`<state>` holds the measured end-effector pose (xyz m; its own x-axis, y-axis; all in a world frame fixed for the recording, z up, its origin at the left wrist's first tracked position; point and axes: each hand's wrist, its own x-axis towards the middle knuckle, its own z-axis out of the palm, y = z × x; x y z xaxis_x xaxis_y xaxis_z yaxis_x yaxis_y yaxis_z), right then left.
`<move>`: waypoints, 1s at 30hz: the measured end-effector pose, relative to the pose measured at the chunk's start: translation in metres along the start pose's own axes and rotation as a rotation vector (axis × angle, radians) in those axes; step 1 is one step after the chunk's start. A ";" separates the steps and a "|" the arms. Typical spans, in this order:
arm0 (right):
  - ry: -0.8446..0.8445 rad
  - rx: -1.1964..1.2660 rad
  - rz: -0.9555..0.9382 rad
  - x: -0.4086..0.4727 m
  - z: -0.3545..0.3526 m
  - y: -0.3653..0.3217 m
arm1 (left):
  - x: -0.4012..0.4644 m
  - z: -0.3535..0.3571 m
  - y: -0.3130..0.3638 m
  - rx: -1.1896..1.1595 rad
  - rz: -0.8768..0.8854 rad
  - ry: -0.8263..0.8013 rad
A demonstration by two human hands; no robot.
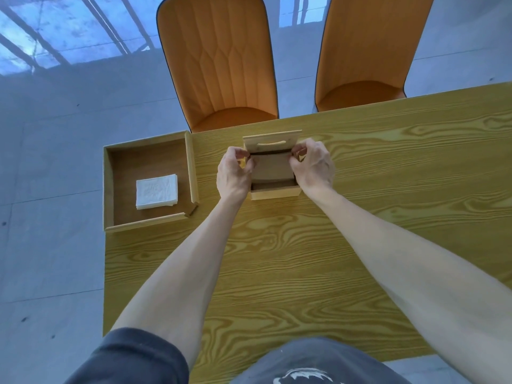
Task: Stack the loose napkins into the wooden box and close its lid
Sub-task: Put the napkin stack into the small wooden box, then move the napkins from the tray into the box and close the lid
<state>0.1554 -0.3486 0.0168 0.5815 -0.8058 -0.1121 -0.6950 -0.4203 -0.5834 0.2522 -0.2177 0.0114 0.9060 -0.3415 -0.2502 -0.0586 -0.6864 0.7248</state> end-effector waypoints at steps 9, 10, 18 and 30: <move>0.137 0.045 -0.265 -0.035 -0.001 -0.009 | -0.014 -0.041 -0.024 -0.037 0.041 0.052; 0.145 0.051 -0.302 -0.040 0.000 -0.013 | -0.017 -0.049 -0.029 -0.026 0.041 0.067; -0.027 0.183 -0.429 -0.079 0.036 -0.093 | -0.032 -0.125 -0.085 0.081 -0.099 0.198; -0.584 0.187 -0.031 -0.096 0.130 -0.193 | 0.009 -0.186 -0.146 0.003 -0.393 0.082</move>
<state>0.2889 -0.1358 0.0354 0.7726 -0.4104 -0.4845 -0.6191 -0.3172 -0.7184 0.3473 -0.0010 0.0226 0.8901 0.0003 -0.4558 0.2984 -0.7564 0.5821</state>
